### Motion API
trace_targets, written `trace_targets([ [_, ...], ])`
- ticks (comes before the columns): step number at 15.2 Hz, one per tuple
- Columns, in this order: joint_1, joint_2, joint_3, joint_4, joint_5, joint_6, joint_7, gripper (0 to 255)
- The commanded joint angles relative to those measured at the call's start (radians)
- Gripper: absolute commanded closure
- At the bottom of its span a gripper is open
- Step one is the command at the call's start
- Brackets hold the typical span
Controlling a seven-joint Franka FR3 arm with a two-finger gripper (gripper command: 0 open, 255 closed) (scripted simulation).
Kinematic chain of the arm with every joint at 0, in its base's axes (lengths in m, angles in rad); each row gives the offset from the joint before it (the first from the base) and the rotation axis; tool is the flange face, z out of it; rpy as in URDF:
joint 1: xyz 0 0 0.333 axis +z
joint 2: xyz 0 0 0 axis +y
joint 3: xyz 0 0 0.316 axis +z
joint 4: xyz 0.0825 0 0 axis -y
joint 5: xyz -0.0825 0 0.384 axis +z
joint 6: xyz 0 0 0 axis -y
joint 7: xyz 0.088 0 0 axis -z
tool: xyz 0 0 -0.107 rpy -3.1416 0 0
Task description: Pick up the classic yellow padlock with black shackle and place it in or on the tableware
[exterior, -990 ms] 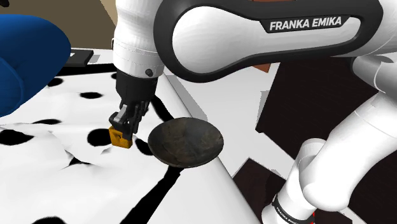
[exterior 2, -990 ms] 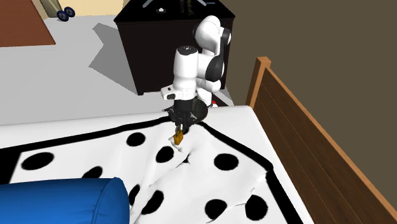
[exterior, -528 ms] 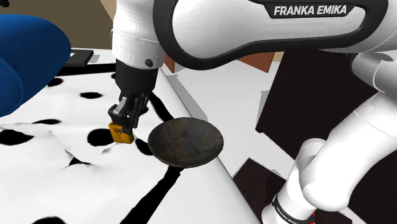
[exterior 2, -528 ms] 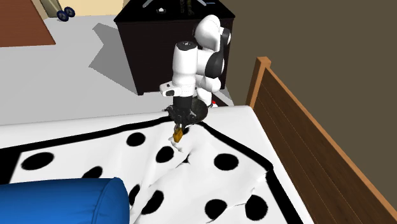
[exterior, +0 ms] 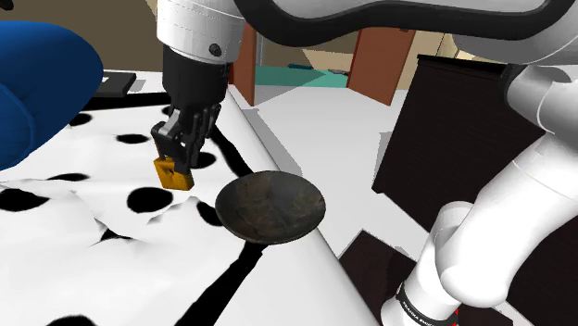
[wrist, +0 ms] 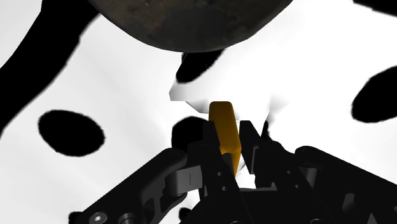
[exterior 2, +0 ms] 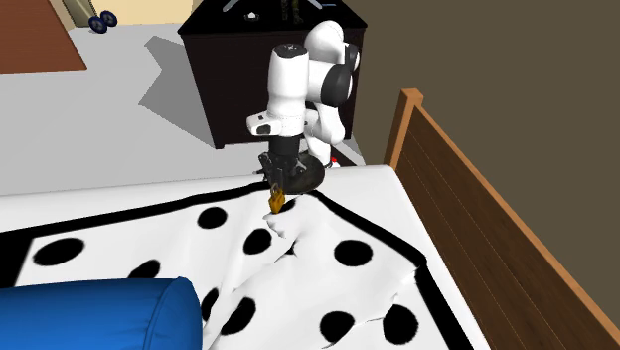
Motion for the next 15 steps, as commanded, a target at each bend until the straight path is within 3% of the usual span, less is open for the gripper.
trace_targets([
  [1, -0.001, 0.008, 0.001, 0.033, -0.004, -0.026, 0.002, 255],
  [11, -0.003, 0.064, 0.013, 0.222, -0.034, -0.167, 0.017, 255],
  [15, -0.003, -0.124, -0.050, 0.054, 0.059, -0.166, -0.051, 255],
])
